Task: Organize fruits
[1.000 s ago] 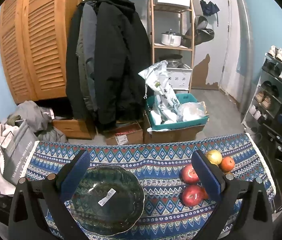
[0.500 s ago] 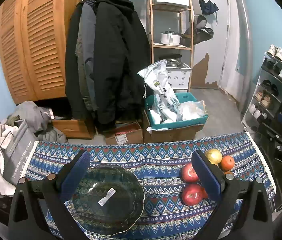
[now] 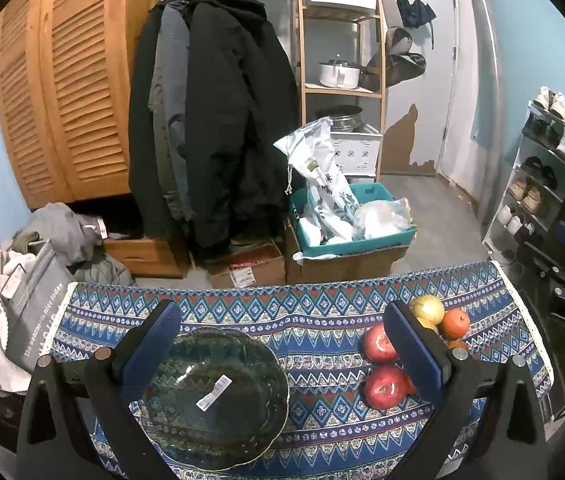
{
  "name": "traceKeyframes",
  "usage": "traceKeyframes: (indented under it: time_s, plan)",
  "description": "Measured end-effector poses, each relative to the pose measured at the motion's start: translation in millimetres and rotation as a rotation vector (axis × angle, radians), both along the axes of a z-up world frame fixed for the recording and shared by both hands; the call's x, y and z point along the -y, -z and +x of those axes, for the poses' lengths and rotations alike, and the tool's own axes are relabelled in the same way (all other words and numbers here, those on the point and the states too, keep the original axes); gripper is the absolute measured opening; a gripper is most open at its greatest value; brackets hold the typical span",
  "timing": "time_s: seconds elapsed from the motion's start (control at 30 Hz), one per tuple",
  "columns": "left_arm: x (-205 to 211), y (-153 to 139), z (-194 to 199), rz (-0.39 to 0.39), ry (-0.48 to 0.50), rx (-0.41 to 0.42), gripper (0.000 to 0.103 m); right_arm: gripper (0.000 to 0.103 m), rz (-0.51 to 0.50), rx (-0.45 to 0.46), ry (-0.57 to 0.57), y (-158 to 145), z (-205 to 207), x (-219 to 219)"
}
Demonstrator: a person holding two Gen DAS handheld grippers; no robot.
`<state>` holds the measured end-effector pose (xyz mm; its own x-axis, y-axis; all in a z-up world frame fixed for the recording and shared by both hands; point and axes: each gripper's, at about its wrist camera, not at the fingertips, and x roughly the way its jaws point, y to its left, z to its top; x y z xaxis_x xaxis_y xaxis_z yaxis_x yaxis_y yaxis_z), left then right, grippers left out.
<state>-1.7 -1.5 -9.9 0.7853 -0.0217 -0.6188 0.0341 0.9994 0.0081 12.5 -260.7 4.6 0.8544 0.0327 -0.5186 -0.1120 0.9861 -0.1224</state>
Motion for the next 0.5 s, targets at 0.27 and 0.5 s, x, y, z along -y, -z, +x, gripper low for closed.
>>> traceKeyframes:
  time_s: [0.27,0.5]
  plan:
    - [-0.1,-0.5,-0.2,0.002,0.003,0.001,0.102,0.097,0.001,-0.002,-0.002,-1.3,-0.4,-1.0]
    - [0.5,-0.2,-0.3,0.004,0.004,0.001,0.102,0.097,-0.001,-0.001,-0.002,-1.0,-0.6,-1.1]
